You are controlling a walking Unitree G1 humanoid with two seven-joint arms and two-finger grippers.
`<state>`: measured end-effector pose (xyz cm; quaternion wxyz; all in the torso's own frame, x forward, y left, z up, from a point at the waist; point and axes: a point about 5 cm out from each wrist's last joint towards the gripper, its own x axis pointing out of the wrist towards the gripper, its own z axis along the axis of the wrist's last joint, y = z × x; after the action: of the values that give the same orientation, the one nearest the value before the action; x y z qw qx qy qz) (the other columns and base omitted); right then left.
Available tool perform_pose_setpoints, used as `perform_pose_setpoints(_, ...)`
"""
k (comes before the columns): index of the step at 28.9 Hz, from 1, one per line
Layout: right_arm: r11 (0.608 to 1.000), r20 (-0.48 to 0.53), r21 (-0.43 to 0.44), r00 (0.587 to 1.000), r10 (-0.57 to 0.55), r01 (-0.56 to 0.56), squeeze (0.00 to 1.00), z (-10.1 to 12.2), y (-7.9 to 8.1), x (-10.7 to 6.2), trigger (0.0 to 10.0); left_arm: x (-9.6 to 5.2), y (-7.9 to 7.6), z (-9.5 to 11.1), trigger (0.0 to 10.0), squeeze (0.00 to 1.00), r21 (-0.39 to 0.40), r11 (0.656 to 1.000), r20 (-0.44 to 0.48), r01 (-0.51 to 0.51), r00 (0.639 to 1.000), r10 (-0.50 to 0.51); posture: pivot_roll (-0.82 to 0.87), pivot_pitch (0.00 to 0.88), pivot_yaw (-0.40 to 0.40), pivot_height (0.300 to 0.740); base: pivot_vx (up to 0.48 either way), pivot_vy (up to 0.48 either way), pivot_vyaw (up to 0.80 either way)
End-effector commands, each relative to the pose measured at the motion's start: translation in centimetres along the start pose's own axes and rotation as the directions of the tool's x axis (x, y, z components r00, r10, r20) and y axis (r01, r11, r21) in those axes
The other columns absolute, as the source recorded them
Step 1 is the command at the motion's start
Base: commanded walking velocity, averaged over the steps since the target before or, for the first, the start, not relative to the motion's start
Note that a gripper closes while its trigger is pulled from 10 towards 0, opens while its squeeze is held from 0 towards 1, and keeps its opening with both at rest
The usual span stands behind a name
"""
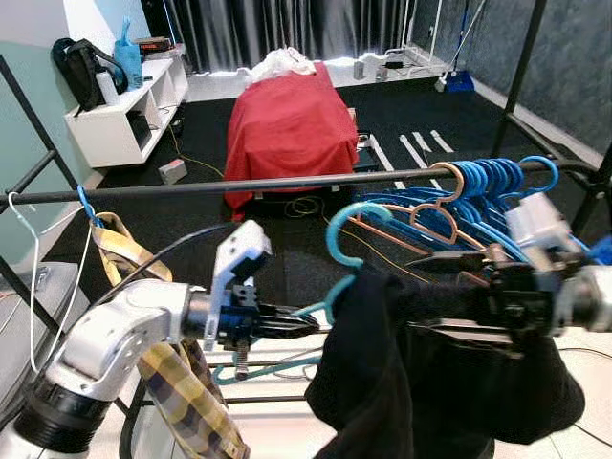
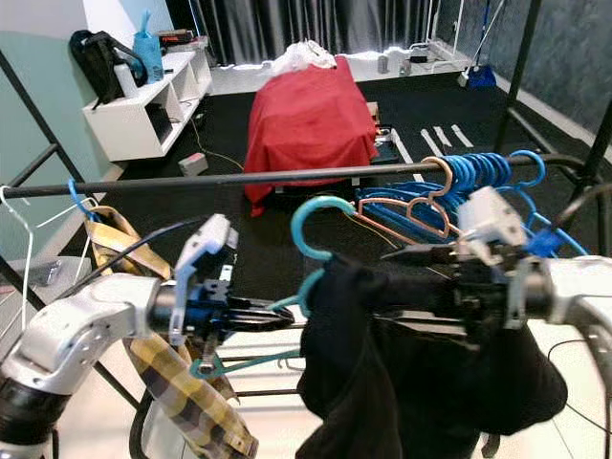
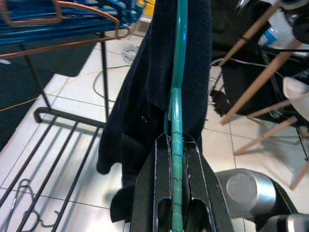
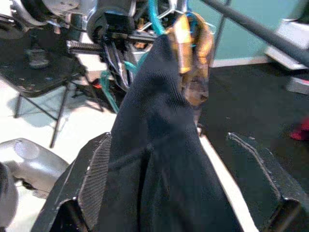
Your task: Hang hanger
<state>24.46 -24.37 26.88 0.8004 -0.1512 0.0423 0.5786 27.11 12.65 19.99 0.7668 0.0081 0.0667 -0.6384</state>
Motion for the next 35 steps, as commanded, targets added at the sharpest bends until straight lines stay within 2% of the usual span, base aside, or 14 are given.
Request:
perform_pose_setpoints(1,1.0,0.011,-0.007,1.0,-0.008,0.008,1.0,0.2,0.0,-0.5,10.0,-0.4,0.2,0.4,0.0,0.0,0.0,1.0,0.061,-0.013,0.998,0.013,-0.19,0.0,0.044,0.74,0.0,0.0,0.0)
perform_pose_setpoints(7,0.934,0.25,-0.103,0.918,-0.309,0.342,1.0,4.4,-1.9,-4.9,10.0,-1.3,1.2,0.2,0.0,0.0,-0.025,0.989,0.12,-0.144,0.982,0.146,-0.19,0.0,0.044,0.74,0.0,0.0,0.0)
perform_pose_setpoints(10,0.932,0.474,-0.052,0.83,-0.292,0.358,1.0,6.5,-0.6,-3.7,10.0,-1.7,1.8,-0.1,0.0,0.0,-0.031,0.971,0.124,-0.236,0.963,0.238,-0.19,0.0,0.051,0.74,0.0,0.0,0.0)
perform_pose_setpoints(13,0.955,0.465,-0.006,0.846,-0.26,0.297,1.0,4.8,0.6,-0.4,10.0,-1.6,2.4,-0.1,0.0,0.0,-0.063,0.949,0.146,-0.31,0.938,0.316,-0.19,0.0,0.056,0.74,0.0,0.0,0.0)
perform_pose_setpoints(14,0.955,0.423,0.084,0.858,-0.293,0.285,1.0,2.0,1.3,3.2,10.0,-1.1,2.7,0.6,0.0,0.0,-0.093,0.927,0.213,-0.362,0.903,0.374,-0.19,0.0,0.061,0.74,0.0,0.0,0.0)
perform_pose_setpoints(18,0.935,0.375,0.148,0.856,-0.355,0.323,0.93,-0.1,1.2,5.3,10.0,-0.6,2.5,1.4,0.0,0.0,-0.099,0.926,0.27,-0.365,0.886,0.378,-0.19,0.0,0.065,0.74,0.0,0.0,0.0)
perform_pose_setpoints(19,0.913,0.339,0.185,0.848,-0.407,0.364,0.19,-1.4,0.9,6.4,10.0,0.0,2.1,2.1,0.0,0.0,-0.104,0.932,0.32,-0.347,0.876,0.361,-0.18,0.0,0.06,0.74,0.0,0.0,0.0)
perform_pose_setpoints(22,0.898,0.314,0.206,0.843,-0.438,0.39,0.19,-2.2,0.7,7.2,10.0,0.3,1.8,2.7,0.0,0.0,-0.107,0.936,0.354,-0.334,0.867,0.35,-0.18,0.0,0.059,0.74,0.0,0.0,0.0)
perform_pose_setpoints(24,0.86,0.28,0.236,0.815,-0.507,0.453,0.0,-3.0,-0.1,7.7,10.0,0.7,1.1,3.3,0.0,0.0,-0.098,0.951,0.394,-0.292,0.866,0.307,-0.17,0.0,0.057,0.74,0.0,0.0,0.0)
perform_pose_setpoints(25,0.788,0.248,0.272,0.751,-0.612,0.553,0.0,-3.5,-1.4,7.5,10.0,1.2,-0.1,3.9,0.0,0.0,-0.07,0.973,0.421,-0.218,0.878,0.227,-0.17,0.0,0.054,0.74,0.0,0.0,0.0)
perform_pose_setpoints(26,0.755,0.24,0.28,0.718,-0.653,0.593,0.0,-3.5,-1.7,7.4,10.0,1.3,-0.6,4.0,4.6,0.0,-0.058,0.98,0.422,-0.189,0.885,0.196,-0.17,0.0,0.054,0.74,0.0,0.0,0.0)
perform_pose_setpoints(28,0.706,0.23,0.265,0.668,-0.707,0.656,0.0,-3.3,-2.5,6.6,10.0,1.5,-1.5,4.0,4.6,0.0,-0.04,0.99,0.407,-0.134,0.903,0.138,-0.17,0.0,0.046,0.74,0.0,0.0,0.0)
perform_pose_setpoints(29,0.697,0.222,0.257,0.661,-0.717,0.67,0.0,-3.4,-2.6,6.4,10.0,1.6,-1.8,4.0,7.6,0.0,-0.025,0.992,0.399,-0.124,0.909,0.123,-0.17,0.0,0.044,0.74,0.0,0.0,0.0)
perform_pose_setpoints(35,0.722,0.18,0.236,0.701,-0.69,0.651,0.0,-4.2,-2.2,7.3,10.0,2.1,-2.5,4.8,7.0,0.0,-0.016,0.995,0.426,-0.094,0.9,0.092,-0.17,0.0,0.045,0.74,0.0,0.0,0.0)
